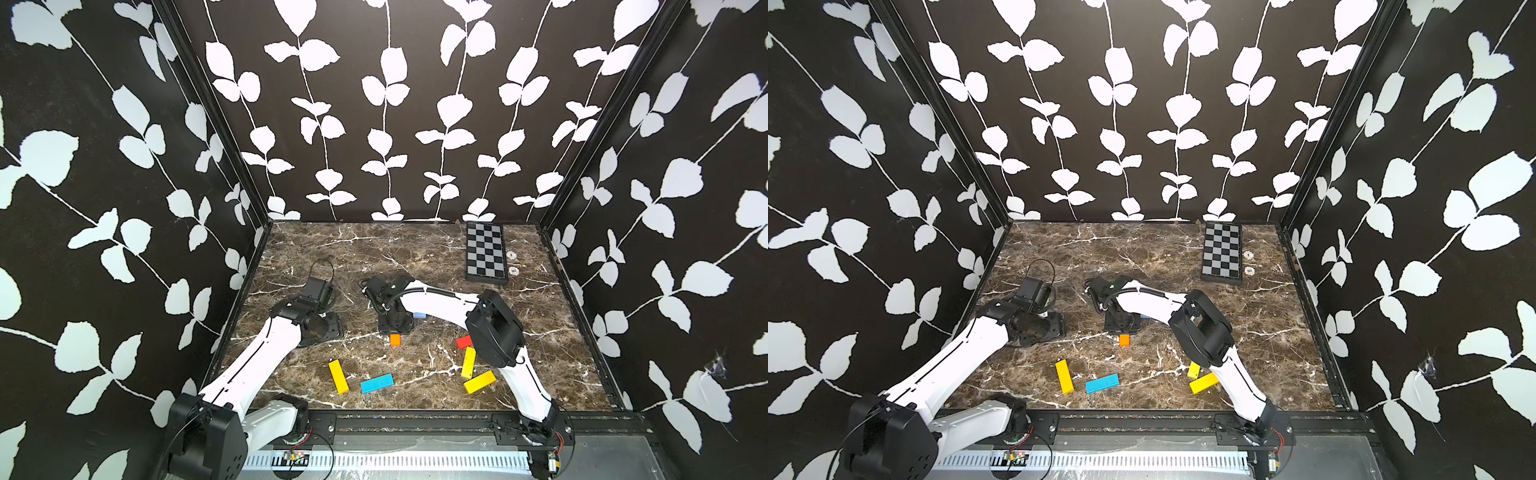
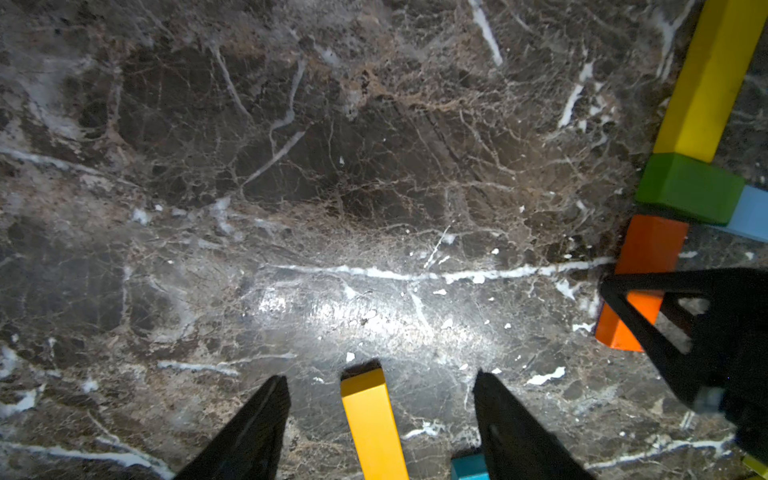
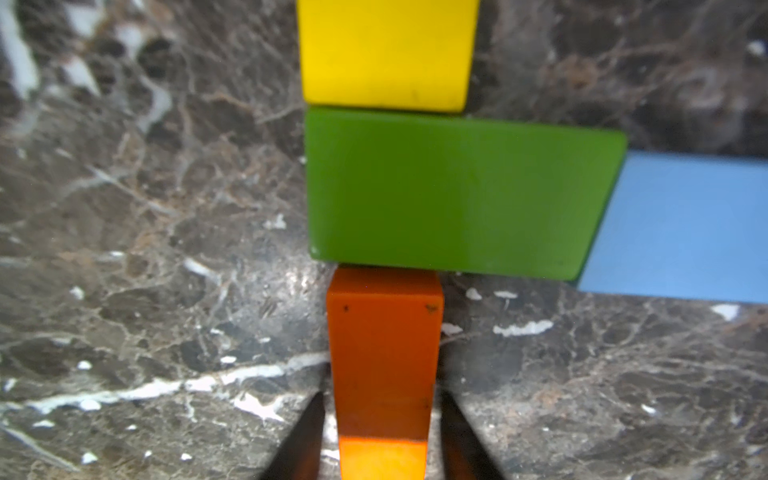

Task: Assemble the letter h with building blocks
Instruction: Assemble the building block at the center of the board.

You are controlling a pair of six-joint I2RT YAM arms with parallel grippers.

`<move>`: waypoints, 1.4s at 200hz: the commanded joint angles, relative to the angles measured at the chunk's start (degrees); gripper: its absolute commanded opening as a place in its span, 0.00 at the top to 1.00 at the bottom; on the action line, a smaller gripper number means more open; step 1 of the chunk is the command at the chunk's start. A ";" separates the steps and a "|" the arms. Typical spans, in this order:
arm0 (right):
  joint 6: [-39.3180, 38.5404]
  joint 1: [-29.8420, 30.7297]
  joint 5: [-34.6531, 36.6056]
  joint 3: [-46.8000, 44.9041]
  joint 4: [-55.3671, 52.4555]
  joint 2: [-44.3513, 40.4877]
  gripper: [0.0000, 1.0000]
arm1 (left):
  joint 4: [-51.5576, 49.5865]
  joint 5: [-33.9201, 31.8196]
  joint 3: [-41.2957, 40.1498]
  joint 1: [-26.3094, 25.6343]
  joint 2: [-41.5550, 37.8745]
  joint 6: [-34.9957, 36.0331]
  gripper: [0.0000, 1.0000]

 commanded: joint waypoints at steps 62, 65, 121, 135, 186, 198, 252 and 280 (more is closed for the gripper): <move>2.85 -0.43 1.27 1.45 -2.25 2.15 0.71 | 1.22 1.52 -1.14 0.33 0.49 1.40 0.27; 2.90 -0.47 1.42 1.53 -2.27 2.24 0.72 | 1.19 1.63 -1.16 0.33 0.49 1.40 0.27; 2.62 -0.51 0.47 3.49 -2.27 3.69 0.75 | 1.84 1.89 -1.88 0.33 0.40 1.45 0.28; 2.68 -0.49 0.36 4.01 -2.53 4.04 0.75 | 1.92 1.95 -1.87 0.33 0.55 1.57 0.28; 3.38 -0.68 1.41 3.74 -2.93 4.05 0.71 | 2.00 2.44 -1.78 0.31 0.97 1.75 0.27; 3.31 -0.69 1.44 4.02 -3.13 4.15 0.64 | 2.02 2.68 -1.85 0.31 0.99 1.75 0.27; 3.91 -1.04 2.29 3.79 -3.57 3.82 0.67 | 1.97 3.04 -1.94 0.33 0.75 1.84 0.27; 4.00 -1.20 2.21 4.30 -3.67 4.40 0.69 | 1.97 3.03 -1.88 0.33 0.90 1.93 0.27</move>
